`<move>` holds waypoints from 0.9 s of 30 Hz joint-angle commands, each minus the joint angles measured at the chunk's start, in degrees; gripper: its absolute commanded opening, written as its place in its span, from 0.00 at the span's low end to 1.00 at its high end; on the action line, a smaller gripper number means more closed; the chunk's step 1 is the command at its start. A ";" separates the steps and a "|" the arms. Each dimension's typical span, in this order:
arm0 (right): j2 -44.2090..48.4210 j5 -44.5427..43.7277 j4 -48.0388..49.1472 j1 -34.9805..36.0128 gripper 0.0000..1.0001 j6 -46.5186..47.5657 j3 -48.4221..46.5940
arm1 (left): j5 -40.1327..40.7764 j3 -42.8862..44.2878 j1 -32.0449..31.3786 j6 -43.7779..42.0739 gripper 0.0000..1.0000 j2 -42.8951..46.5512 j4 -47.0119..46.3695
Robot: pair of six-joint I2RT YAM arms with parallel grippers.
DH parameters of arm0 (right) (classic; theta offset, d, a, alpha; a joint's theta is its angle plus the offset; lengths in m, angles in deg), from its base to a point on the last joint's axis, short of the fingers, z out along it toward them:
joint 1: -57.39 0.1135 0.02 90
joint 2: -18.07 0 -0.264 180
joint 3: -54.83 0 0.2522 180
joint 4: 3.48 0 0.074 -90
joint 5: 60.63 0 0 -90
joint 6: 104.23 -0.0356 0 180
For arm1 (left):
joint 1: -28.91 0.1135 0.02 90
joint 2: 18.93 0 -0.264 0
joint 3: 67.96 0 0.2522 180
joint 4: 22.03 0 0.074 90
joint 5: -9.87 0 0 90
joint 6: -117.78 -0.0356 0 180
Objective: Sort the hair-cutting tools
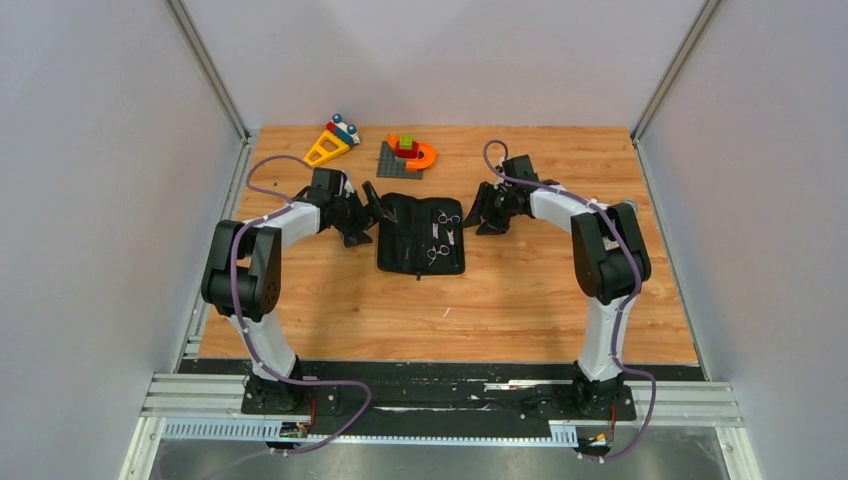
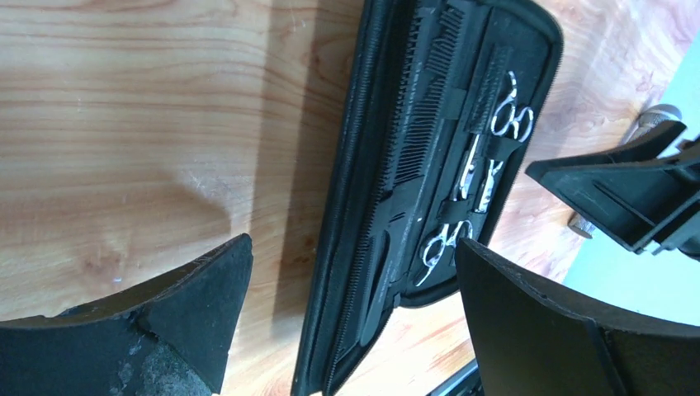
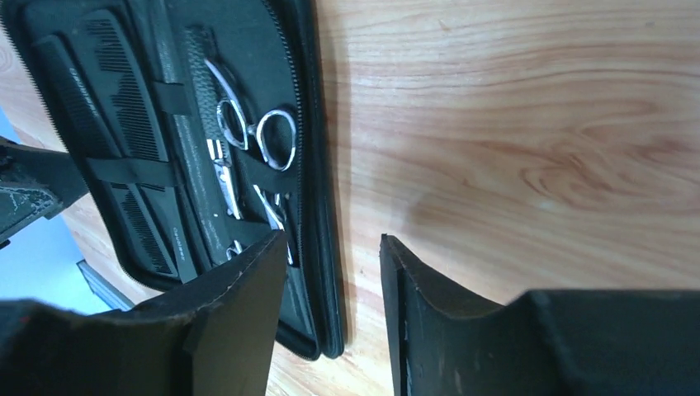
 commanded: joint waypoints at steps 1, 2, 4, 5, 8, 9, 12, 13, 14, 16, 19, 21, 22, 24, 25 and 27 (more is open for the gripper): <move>-3.79 6.00 4.68 0.20 0.44 -1.55 -3.24 | -4.26 2.48 0.12 -1.06 1.00 -1.49 -2.70; -4.58 6.55 4.80 0.21 0.43 -1.66 -3.42 | -5.06 2.44 0.07 -1.01 1.00 -1.67 -3.12; -5.84 8.07 5.20 0.20 0.41 -1.83 -3.26 | -6.18 2.64 -0.42 -1.01 1.00 -1.81 -3.64; -6.18 8.69 5.52 0.19 0.41 -1.87 -2.99 | -6.53 2.80 -0.73 -1.15 1.00 -1.97 -3.86; -6.57 10.24 6.59 0.20 0.41 -1.87 -1.68 | -7.83 3.74 -2.87 -1.34 1.00 -2.24 -4.02; -6.66 10.67 6.86 0.20 0.41 -1.82 -1.29 | -8.11 3.92 -3.36 -1.33 1.00 -2.29 -4.13; -6.49 12.11 7.74 0.28 0.39 -1.48 0.04 | -8.77 4.82 -6.19 -1.39 1.00 -1.78 -4.51; -6.39 12.58 7.96 0.27 0.39 -1.39 0.44 | -8.81 4.99 -6.77 -1.49 1.00 -1.32 -4.58; -6.21 12.98 8.26 0.28 0.39 -1.23 0.84 | -8.81 5.31 -7.99 -1.73 1.00 -0.94 -4.56; -5.80 13.45 8.44 0.40 0.39 -1.11 1.47 | -8.74 5.55 -9.66 -1.90 1.00 0.01 -4.47; -5.13 14.33 8.40 0.36 0.39 -0.92 2.21 | -8.61 5.66 -11.89 -2.03 1.00 1.44 -5.02; -4.58 14.56 8.44 0.35 0.39 -0.92 2.84 | -8.34 5.91 -13.66 -2.39 1.00 1.42 -5.46; -4.32 14.59 8.42 0.39 0.39 -0.92 3.06 | -8.32 6.33 -14.74 -2.64 1.00 1.27 -5.49; -3.98 14.59 8.53 0.38 0.39 -0.69 3.46 | -8.34 7.28 -16.14 -2.75 1.00 -0.04 -5.64; -4.01 14.55 8.42 0.38 0.39 -0.52 3.55 | -8.65 7.97 -16.92 -2.65 1.00 -1.11 -5.87; -4.07 14.55 8.48 0.42 0.40 -0.49 3.95 | -9.12 8.98 -18.07 -2.18 1.00 -2.70 -6.51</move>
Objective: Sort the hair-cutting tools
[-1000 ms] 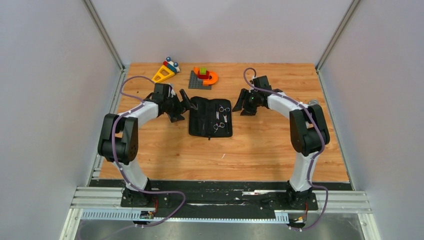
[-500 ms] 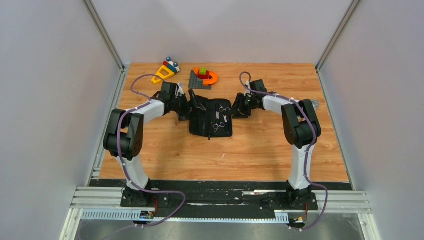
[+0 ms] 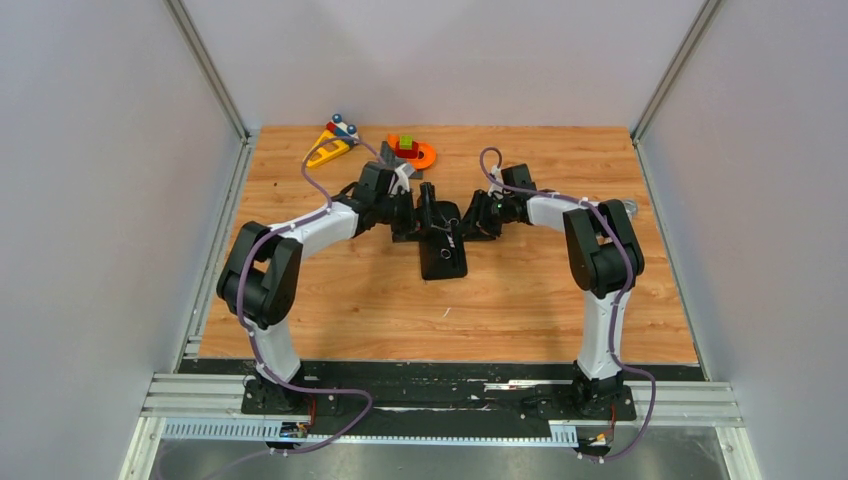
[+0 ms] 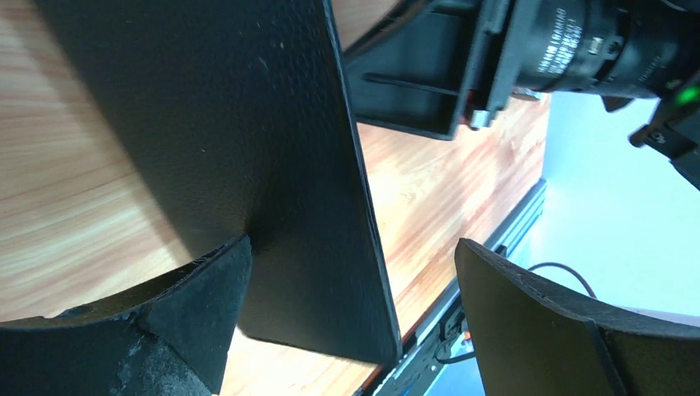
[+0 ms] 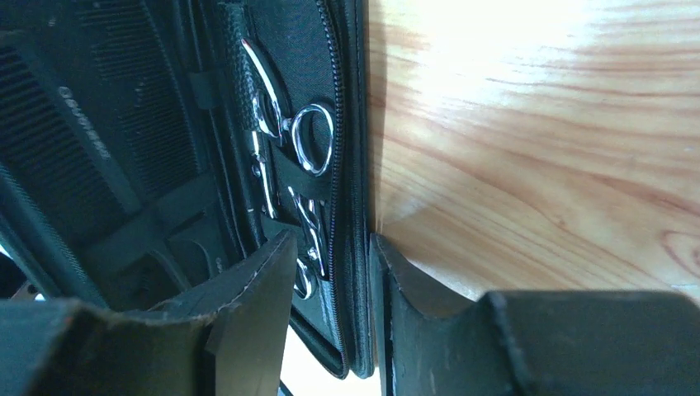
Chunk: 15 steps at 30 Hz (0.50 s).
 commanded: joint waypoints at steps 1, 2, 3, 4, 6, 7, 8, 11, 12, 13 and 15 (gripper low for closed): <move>1.32 1.19 0.11 0.60 0.41 0.90 1.65 | -2.28 4.00 -3.13 -0.35 1.00 -2.33 -3.41; 1.45 1.21 0.18 0.54 0.42 0.86 1.91 | -2.17 4.60 -3.81 -0.21 1.00 -2.73 -3.65; 1.66 1.26 0.34 0.49 0.44 0.79 2.28 | -2.02 4.93 -4.15 -0.14 1.00 -3.51 -3.89; 1.92 1.30 0.60 0.34 0.47 0.66 2.67 | -1.80 5.43 -4.63 -0.04 1.00 -3.94 -3.89; 2.89 1.24 1.46 -0.34 0.52 0.02 3.89 | -1.34 5.87 -5.07 0.20 1.00 -5.24 -3.85; 3.62 1.15 2.17 -0.86 0.54 -0.54 4.72 | -1.21 5.87 -5.13 0.28 1.00 -6.01 -3.72; 4.44 1.06 2.82 -1.48 0.56 -1.15 5.67 | -1.11 5.67 -5.19 0.55 1.00 -6.37 -3.71; 6.98 0.95 4.87 -3.96 0.58 -3.34 8.45 | -1.10 4.87 -5.20 0.90 1.00 -7.41 -3.93; 7.80 1.15 5.36 -4.85 0.58 -3.70 9.24 | -1.15 4.41 -5.20 1.07 1.00 -7.51 -4.08; 8.41 1.54 5.75 -5.54 0.58 -3.94 9.77 | -1.18 4.21 -5.20 1.16 1.00 -7.59 -4.24; 9.41 2.30 6.54 -6.31 0.58 -4.29 10.63 | -1.17 3.92 -5.20 1.16 1.00 -7.73 -4.18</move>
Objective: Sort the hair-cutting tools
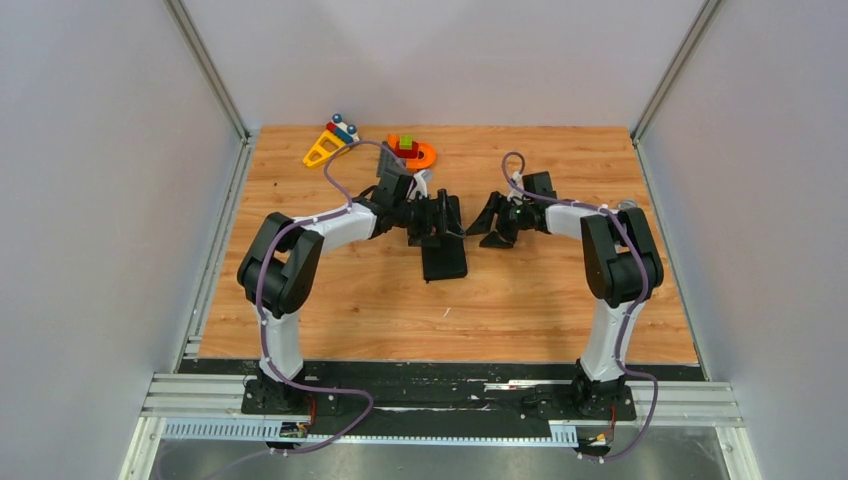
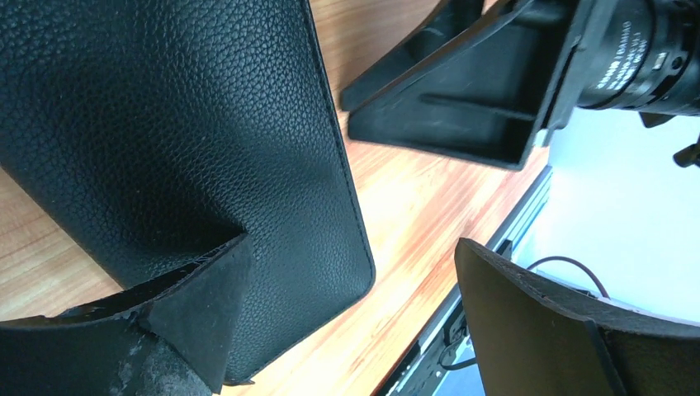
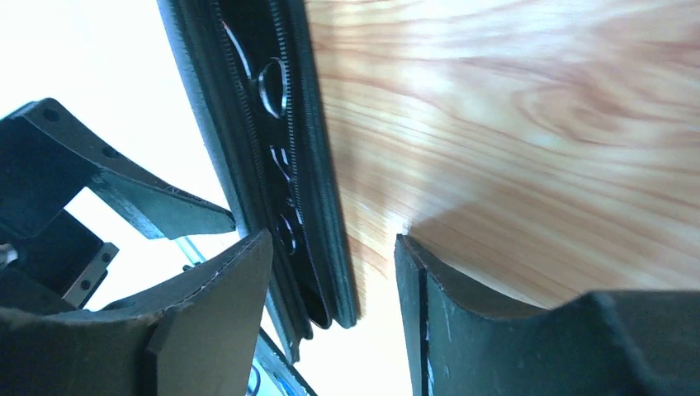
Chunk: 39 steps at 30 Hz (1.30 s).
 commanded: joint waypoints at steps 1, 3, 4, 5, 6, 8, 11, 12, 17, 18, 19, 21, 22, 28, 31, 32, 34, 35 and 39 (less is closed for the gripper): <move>4.04 0.73 2.96 -2.34 0.58 -1.81 2.25 | -0.05 -0.18 -0.31 0.42 1.00 -1.27 -0.78; 4.70 1.88 3.89 -2.34 0.58 -2.03 2.55 | -0.19 0.09 -0.33 0.42 1.00 -1.56 -0.61; 4.89 2.49 4.53 -2.41 0.58 -2.35 2.68 | -0.21 0.20 -0.33 0.46 1.00 -1.77 -0.55; 5.09 2.79 4.92 -2.35 0.59 -2.63 2.71 | -0.18 0.39 -0.33 0.60 1.00 -1.82 -0.48; 5.24 2.99 5.15 -2.35 0.59 -2.85 2.65 | -0.21 0.48 -0.33 0.60 1.00 -1.92 -0.49; 5.25 3.82 5.56 -2.36 0.58 -2.87 2.23 | -0.15 0.62 -0.29 0.59 1.00 -1.95 -0.35; 3.53 5.93 5.99 -2.07 0.55 -3.26 0.43 | -0.07 0.57 -0.32 0.60 1.00 -1.98 -0.20; 2.87 6.57 6.02 -1.80 0.54 -3.26 -0.29 | -0.03 0.57 -0.30 0.60 1.00 -1.96 -0.16; -0.60 6.87 5.47 -0.26 0.40 -3.42 -3.31 | -0.16 0.57 -0.32 0.81 1.00 -1.69 -0.31; -1.14 7.01 5.51 -0.11 0.36 -3.65 -3.63 | -0.20 0.57 -0.30 0.89 1.00 -1.60 -0.27; -1.62 7.02 5.43 -0.02 0.33 -3.57 -3.89 | -0.18 0.57 -0.32 0.96 1.00 -1.32 -0.26; -2.43 7.03 5.41 0.16 0.27 -3.24 -4.22 | -0.16 0.45 -0.33 1.10 1.00 -0.81 -0.44; -2.89 7.18 5.33 0.21 0.25 -3.13 -4.41 | -0.12 0.41 -0.33 1.12 1.00 -0.68 -0.43; -4.96 7.18 4.73 0.77 0.15 -2.01 -5.02 | -0.29 0.30 -0.33 1.33 1.00 -0.24 -0.48; -5.38 6.38 4.00 0.84 0.13 -1.14 -4.98 | -0.01 0.48 -0.20 1.22 1.00 0.30 0.01; -5.43 6.18 3.74 0.88 0.13 -0.81 -4.89 | 0.13 0.76 -0.13 0.90 1.00 0.53 0.37; -5.36 5.93 3.43 0.86 0.13 -0.29 -4.76 | 1.13 1.23 0.50 0.22 1.00 1.59 1.84; -5.28 5.86 3.33 0.85 0.13 -0.06 -4.66 | 2.62 1.39 1.22 -0.14 0.99 2.56 3.25; -5.16 5.84 2.74 0.86 0.13 0.70 -4.95 | 10.25 0.79 4.06 -1.46 0.92 5.32 7.08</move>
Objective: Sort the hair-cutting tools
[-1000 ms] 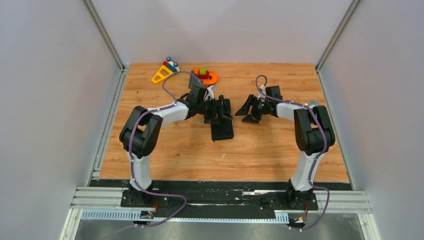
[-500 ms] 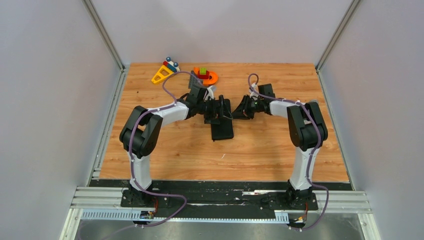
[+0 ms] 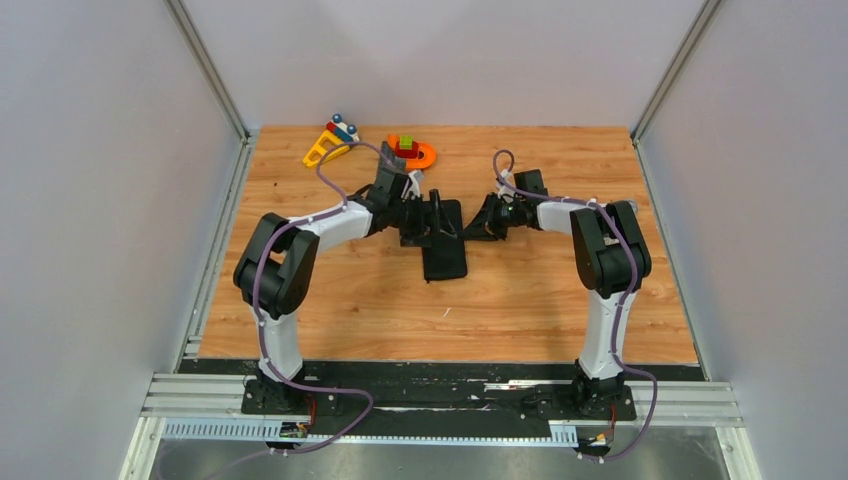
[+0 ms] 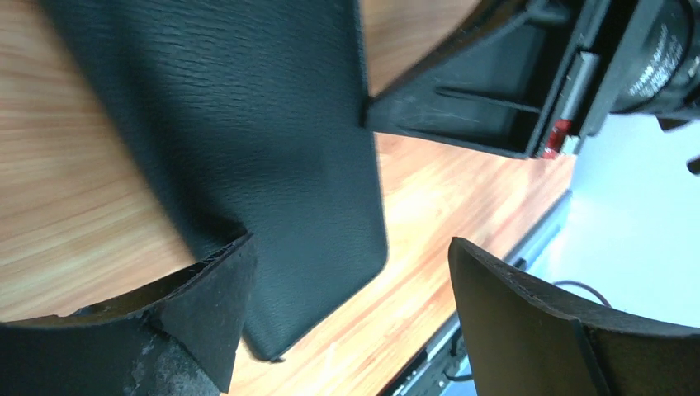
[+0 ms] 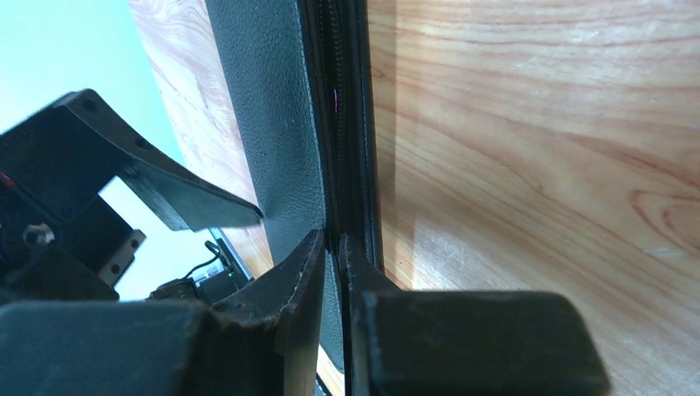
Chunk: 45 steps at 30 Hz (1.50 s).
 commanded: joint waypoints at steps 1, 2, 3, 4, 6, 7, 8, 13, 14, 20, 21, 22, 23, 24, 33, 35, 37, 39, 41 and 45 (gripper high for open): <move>-0.46 -0.46 -0.51 0.30 0.13 2.60 -1.79 | 8.71 0.88 3.41 -2.51 0.91 5.60 5.13; -0.54 -0.46 -0.67 0.40 0.13 2.71 -1.97 | 10.23 1.19 4.38 -3.26 0.89 5.44 5.62; -0.54 -0.46 -0.80 0.43 0.13 2.92 -2.12 | 10.60 1.46 4.73 -3.52 0.88 4.67 6.61; -0.54 -0.53 -1.02 0.42 0.13 3.13 -2.32 | 10.70 2.21 5.43 -4.06 0.86 4.19 6.97; -0.49 -0.71 -1.34 0.45 0.13 3.35 -2.53 | 10.43 3.81 5.98 -4.89 0.85 2.41 7.80; -0.62 -0.72 -1.39 0.47 0.13 3.50 -2.65 | 10.40 4.40 6.03 -5.17 0.84 0.97 8.54; -0.67 -0.72 -1.51 0.53 0.13 3.47 -2.76 | 10.24 5.61 6.04 -5.66 0.82 0.23 8.82; -1.21 -0.80 -2.01 1.06 0.13 3.65 -3.61 | 8.03 8.73 6.05 -6.70 0.71 -5.28 10.21; -1.37 -0.85 -2.10 1.15 0.13 3.67 -3.79 | 7.79 9.13 6.05 -6.88 0.68 -5.71 10.27; -2.13 -1.83 -2.96 2.63 0.13 4.13 -5.24 | 4.70 9.05 5.98 -6.48 0.63 -7.97 8.87; -2.34 -2.00 -3.15 2.87 0.13 4.27 -5.60 | 4.15 8.99 5.97 -6.36 0.63 -8.31 8.65; -2.61 -2.15 -3.39 3.03 0.13 4.38 -6.09 | 3.96 8.89 5.96 -6.34 0.63 -8.49 8.42; -2.90 -2.39 -3.65 3.25 0.13 4.50 -6.46 | 3.55 8.79 5.90 -6.33 0.62 -8.79 8.36; -3.14 -2.58 -3.89 3.45 0.12 4.58 -6.85 | 3.39 8.73 5.84 -6.33 0.62 -8.97 8.32; -3.30 -4.63 -5.50 4.91 0.13 5.10 -9.09 | 1.98 1.90 5.23 -4.79 0.39 -6.28 5.58; -2.36 -5.60 -5.72 5.33 0.14 5.20 -8.62 | 2.31 -0.22 5.20 -4.01 0.33 -5.02 4.68; -0.50 -7.30 -5.67 5.76 0.16 5.20 -7.20 | 2.79 -2.31 5.20 -3.18 0.31 -3.61 4.12; 2.91 -9.96 -5.67 6.16 0.23 4.97 -5.04 | 3.58 -4.59 5.24 -1.81 0.28 -2.02 3.23; 7.01 -13.59 -5.67 6.63 0.32 4.54 -2.11 | 4.50 -6.94 5.24 0.03 0.23 -0.19 2.31; 17.65 -22.47 -5.69 8.58 0.47 5.22 5.40 | 5.52 -11.07 5.17 4.10 0.20 2.68 -0.42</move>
